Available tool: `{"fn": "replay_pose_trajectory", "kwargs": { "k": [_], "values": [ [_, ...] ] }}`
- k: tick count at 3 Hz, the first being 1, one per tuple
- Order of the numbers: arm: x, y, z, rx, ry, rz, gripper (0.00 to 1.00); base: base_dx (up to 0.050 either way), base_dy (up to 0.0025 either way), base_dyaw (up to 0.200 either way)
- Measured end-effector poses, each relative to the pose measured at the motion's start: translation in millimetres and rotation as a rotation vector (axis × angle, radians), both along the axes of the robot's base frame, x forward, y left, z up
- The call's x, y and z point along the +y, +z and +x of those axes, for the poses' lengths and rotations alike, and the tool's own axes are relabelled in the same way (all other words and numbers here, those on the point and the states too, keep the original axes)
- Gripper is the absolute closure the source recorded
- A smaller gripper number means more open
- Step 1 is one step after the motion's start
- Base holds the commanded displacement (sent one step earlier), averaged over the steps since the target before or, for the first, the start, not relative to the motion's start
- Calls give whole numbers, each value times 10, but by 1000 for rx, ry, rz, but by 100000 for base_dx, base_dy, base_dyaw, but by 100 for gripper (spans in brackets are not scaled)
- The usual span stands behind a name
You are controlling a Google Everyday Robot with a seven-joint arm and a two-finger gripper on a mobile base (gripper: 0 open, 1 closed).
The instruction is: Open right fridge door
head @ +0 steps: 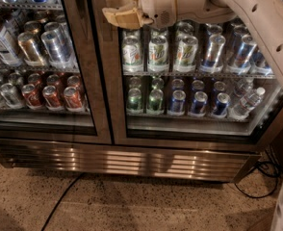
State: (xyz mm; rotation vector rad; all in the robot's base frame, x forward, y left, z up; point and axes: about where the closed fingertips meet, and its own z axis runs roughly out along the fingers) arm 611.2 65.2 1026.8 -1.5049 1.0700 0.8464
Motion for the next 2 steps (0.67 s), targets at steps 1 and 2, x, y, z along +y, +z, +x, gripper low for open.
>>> {"fn": "replay_pose_trajectory", "kwargs": {
  "k": [1, 2],
  "values": [
    [33, 4, 35, 0, 0, 0, 100, 0, 0, 0],
    [89, 7, 64, 0, 0, 0, 100, 0, 0, 0]
  ]
}}
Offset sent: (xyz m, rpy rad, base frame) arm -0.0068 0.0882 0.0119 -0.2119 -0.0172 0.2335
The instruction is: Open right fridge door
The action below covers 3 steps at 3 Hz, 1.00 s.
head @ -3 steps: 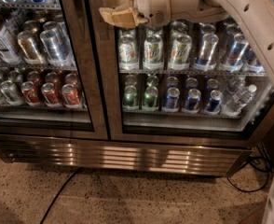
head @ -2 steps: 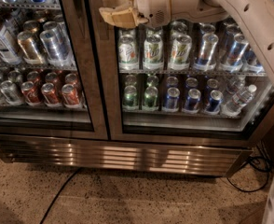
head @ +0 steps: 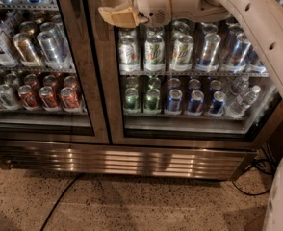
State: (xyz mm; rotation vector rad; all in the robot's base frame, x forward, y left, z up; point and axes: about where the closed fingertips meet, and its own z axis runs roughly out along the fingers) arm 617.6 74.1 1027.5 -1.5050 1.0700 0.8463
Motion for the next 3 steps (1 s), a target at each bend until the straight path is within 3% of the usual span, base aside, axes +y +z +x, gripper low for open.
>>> {"fn": "replay_pose_trajectory", "kwargs": {
  "k": [3],
  "values": [
    [88, 8, 60, 0, 0, 0, 100, 0, 0, 0]
  ]
}}
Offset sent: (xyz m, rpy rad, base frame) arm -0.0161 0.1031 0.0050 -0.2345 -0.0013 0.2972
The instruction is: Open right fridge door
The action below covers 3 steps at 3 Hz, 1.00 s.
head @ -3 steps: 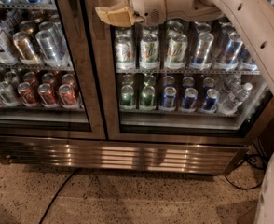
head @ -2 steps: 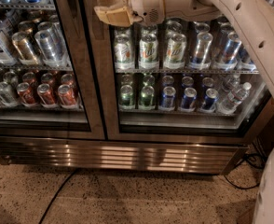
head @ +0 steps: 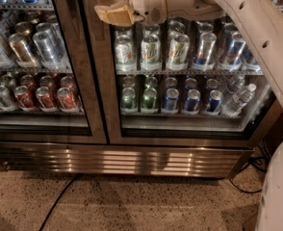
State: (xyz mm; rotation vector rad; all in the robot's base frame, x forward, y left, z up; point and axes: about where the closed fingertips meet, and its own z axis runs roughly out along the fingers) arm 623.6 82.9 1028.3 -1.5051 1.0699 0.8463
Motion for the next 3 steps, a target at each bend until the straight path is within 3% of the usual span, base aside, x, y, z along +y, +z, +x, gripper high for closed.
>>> {"fn": "replay_pose_trajectory", "kwargs": {
  "k": [3],
  "values": [
    [41, 0, 21, 0, 0, 0, 27, 0, 0, 0]
  ]
}}
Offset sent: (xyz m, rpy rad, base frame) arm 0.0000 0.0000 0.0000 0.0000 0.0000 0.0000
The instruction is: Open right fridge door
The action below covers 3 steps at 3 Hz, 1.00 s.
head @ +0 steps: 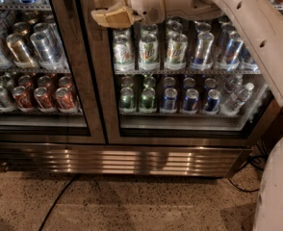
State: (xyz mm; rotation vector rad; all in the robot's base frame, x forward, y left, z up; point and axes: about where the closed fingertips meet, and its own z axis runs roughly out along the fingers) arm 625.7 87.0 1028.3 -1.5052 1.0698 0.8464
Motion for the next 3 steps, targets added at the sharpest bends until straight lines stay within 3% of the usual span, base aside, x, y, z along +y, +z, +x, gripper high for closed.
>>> {"fn": "replay_pose_trajectory", "kwargs": {
  "k": [1, 3],
  "values": [
    [2, 0, 0, 0, 0, 0, 0, 0, 0, 0],
    [8, 0, -93, 0, 0, 0, 0, 0, 0, 0]
  ]
}}
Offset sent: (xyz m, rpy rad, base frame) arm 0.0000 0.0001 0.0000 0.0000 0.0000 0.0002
